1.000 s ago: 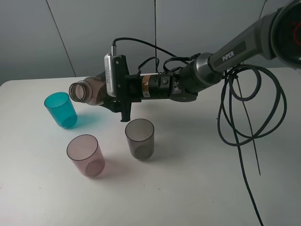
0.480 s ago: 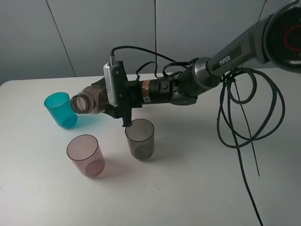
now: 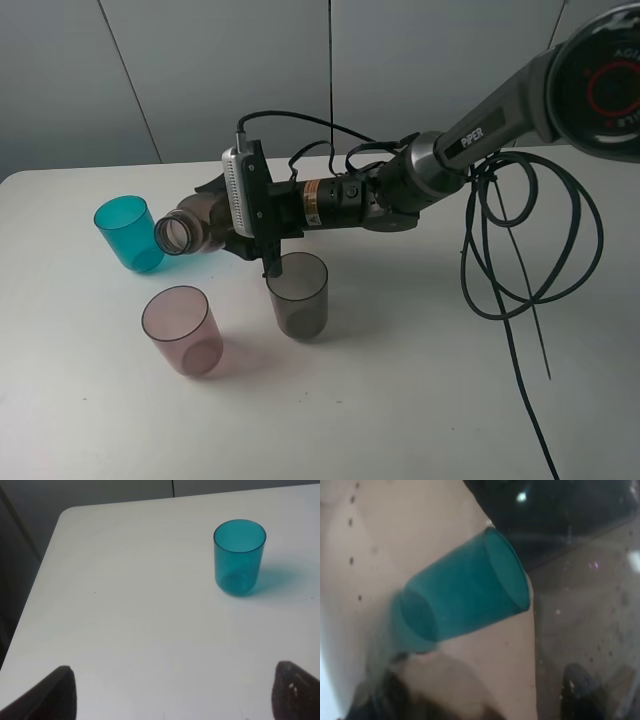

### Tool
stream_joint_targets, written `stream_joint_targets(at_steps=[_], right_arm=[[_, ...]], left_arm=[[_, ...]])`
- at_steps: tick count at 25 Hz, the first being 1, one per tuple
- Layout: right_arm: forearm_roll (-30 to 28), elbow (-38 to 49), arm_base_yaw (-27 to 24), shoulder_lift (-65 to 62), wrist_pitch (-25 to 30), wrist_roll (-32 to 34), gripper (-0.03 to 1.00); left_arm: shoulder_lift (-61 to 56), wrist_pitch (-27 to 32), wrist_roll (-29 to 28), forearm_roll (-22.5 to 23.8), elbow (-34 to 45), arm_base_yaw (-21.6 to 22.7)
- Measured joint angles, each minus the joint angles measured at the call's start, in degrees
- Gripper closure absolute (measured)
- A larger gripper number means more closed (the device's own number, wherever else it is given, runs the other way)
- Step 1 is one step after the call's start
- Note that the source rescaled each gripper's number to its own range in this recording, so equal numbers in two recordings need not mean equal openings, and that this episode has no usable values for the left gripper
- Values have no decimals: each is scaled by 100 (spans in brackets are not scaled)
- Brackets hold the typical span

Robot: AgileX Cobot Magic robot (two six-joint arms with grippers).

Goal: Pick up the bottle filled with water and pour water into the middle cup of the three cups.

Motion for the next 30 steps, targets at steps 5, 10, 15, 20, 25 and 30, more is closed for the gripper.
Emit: stream_joint_targets(at_steps=[5,10,15,20,25,30], right_arm=[[0,0,26,0,-6,-286,97],[-23,0,63,0,-37,-479,97],[-23,0,63,0,-244,-631,97],[70,0,63,0,-253,-905,97],[306,0,63,0,-183,-1107,97],[368,0,63,0,-160,-1357,97]], left_arm=[[0,0,0,0,0,0],[0,0,0,0,0,0],[0,0,11,0,0,0],[0,0,22,0,0,0],[0,0,11,0,0,0],[0,0,11,0,0,0]])
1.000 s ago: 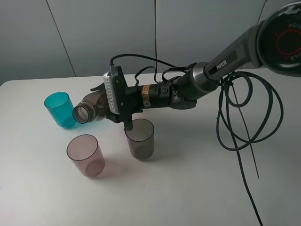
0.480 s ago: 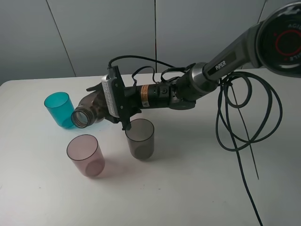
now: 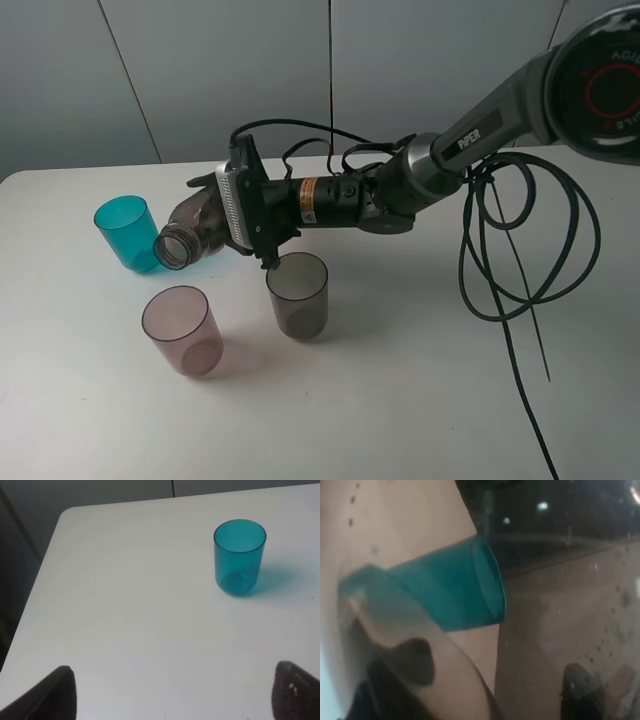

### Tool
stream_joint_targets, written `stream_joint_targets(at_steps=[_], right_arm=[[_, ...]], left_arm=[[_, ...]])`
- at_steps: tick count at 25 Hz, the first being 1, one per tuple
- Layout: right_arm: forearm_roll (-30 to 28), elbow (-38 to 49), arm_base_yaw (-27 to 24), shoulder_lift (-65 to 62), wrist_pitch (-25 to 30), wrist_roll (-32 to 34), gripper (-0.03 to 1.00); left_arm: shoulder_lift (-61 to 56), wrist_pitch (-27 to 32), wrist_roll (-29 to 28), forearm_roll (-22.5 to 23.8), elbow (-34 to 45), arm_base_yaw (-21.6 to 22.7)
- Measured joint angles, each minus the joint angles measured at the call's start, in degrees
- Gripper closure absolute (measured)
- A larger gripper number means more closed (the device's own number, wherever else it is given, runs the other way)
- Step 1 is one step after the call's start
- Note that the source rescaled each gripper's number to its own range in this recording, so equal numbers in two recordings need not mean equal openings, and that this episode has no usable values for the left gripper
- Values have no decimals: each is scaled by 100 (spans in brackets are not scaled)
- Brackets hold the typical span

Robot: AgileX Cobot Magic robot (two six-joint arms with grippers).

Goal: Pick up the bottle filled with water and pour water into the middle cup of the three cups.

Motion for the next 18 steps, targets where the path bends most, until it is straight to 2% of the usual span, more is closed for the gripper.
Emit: stream_joint_targets(at_steps=[18], right_arm=[[342,0,109,0,-54,-732,97]], left_arm=[[0,0,0,0,0,0]])
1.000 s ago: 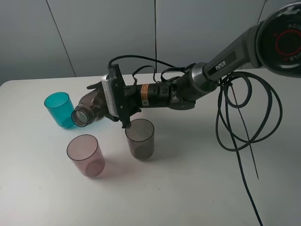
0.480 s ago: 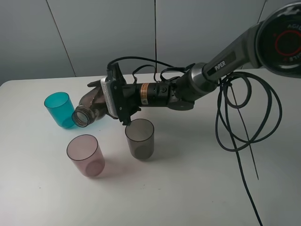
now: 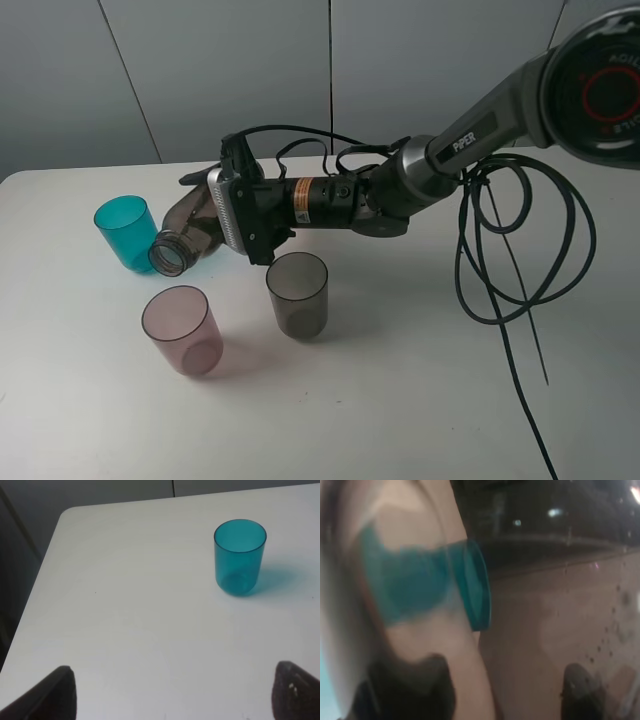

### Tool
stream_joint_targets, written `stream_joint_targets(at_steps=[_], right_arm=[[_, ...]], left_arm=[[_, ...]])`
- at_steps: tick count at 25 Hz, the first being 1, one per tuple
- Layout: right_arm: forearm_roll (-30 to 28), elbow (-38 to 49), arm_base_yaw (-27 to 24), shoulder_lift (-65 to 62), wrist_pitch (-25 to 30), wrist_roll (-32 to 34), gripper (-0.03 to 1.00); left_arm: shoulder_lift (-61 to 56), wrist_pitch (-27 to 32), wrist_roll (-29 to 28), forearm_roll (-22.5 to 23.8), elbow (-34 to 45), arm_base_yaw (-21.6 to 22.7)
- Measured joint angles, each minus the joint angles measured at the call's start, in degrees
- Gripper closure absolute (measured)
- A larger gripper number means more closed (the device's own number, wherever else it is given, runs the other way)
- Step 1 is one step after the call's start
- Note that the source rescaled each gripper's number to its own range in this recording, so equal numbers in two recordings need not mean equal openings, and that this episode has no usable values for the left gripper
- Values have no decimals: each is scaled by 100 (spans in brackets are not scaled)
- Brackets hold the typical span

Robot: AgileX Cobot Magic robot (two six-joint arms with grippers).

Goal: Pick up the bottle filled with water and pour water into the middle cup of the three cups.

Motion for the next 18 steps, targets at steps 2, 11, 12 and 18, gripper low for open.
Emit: stream_joint_targets(at_steps=[2,11,12,18], right_arm=[[61,0,0,0,-12,-77,97],[105,0,33,0,-60,-400,97],[105,0,55,0,-60,-400,97],[193,0,126,0,-60,-414,97]], left_arm=[[0,0,0,0,0,0],[0,0,0,0,0,0],[0,0,0,0,0,0],[0,0,0,0,0,0]])
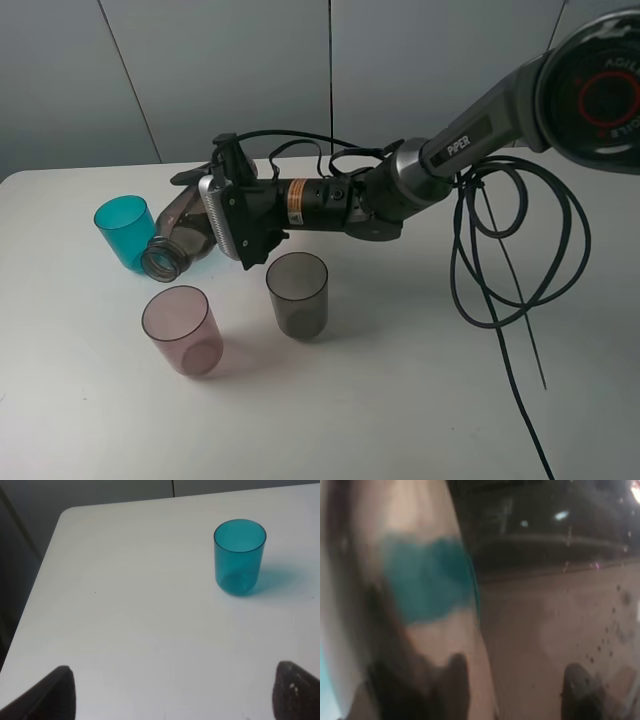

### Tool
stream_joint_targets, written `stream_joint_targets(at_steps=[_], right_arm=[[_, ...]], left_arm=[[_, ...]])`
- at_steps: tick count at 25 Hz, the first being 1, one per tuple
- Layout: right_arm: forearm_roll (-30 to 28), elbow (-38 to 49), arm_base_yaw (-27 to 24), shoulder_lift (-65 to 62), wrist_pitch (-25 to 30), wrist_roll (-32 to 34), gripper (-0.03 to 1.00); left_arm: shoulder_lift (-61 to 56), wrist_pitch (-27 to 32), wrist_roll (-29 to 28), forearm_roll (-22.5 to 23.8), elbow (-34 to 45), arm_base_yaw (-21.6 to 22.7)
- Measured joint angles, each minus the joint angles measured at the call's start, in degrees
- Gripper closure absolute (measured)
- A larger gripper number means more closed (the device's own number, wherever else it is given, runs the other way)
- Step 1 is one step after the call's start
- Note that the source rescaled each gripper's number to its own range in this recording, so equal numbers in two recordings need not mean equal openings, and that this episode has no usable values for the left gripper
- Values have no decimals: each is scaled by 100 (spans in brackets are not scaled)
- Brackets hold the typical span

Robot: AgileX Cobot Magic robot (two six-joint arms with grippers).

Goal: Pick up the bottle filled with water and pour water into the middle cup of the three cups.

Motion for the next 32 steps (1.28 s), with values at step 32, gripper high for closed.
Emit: stream_joint_targets(at_steps=[32], right_arm=[[535,0,163,0,2,-1234,97]], left_arm=[[0,0,0,0,0,0]])
